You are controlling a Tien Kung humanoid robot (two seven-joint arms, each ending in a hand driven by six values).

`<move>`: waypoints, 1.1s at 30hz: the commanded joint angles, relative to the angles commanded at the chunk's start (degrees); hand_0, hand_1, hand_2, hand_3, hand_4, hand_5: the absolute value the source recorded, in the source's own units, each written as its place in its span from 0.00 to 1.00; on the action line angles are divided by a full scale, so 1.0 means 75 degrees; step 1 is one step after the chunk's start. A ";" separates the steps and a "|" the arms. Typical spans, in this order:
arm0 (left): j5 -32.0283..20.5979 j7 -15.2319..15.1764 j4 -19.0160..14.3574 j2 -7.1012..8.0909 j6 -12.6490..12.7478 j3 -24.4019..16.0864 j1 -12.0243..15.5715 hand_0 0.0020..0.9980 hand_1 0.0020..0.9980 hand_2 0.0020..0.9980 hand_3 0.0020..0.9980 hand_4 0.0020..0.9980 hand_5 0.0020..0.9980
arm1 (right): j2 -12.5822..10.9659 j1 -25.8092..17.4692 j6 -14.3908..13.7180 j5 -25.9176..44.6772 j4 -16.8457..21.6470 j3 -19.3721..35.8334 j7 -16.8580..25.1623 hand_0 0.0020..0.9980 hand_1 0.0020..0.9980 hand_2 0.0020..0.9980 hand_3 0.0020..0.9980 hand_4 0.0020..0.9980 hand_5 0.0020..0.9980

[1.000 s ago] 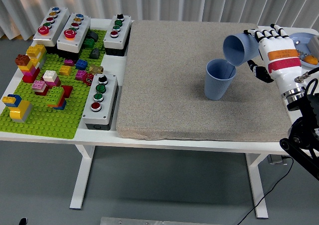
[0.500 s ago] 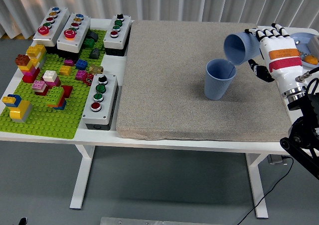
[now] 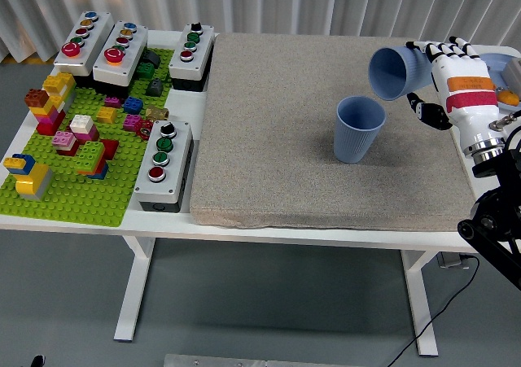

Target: Pick cup pour cup place

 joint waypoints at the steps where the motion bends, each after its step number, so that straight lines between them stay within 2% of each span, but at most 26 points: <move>1: 0.0005 0.0002 0.0000 0.0000 0.0001 -0.0003 0.0005 0.70 0.66 0.73 0.68 0.48 0.97 | 0.0012 -0.0012 0.0000 0.0206 -0.0038 0.0006 0.0076 0.93 0.75 0.64 0.64 0.71 0.06; 14: -0.0062 -0.0002 0.0000 0.0003 0.0005 0.0059 0.0071 0.71 0.66 0.74 0.68 0.48 0.97 | 0.0160 -0.0173 0.0000 0.3121 -0.0205 0.0195 0.0918 0.92 0.75 0.64 0.64 0.70 0.06; 24: -0.0124 -0.0005 0.0000 0.0003 0.0004 0.0118 0.0117 0.70 0.66 0.74 0.67 0.48 0.97 | 0.0209 -0.0254 0.0000 0.4480 -0.0195 0.0366 0.1210 0.92 0.75 0.64 0.64 0.70 0.06; 33: -0.0058 0.0001 0.0000 0.0000 0.0004 0.0073 0.0074 0.70 0.66 0.74 0.67 0.48 0.97 | 0.0245 -0.0347 0.0258 0.6462 -0.0266 0.0717 0.1612 0.92 0.75 0.64 0.64 0.70 0.06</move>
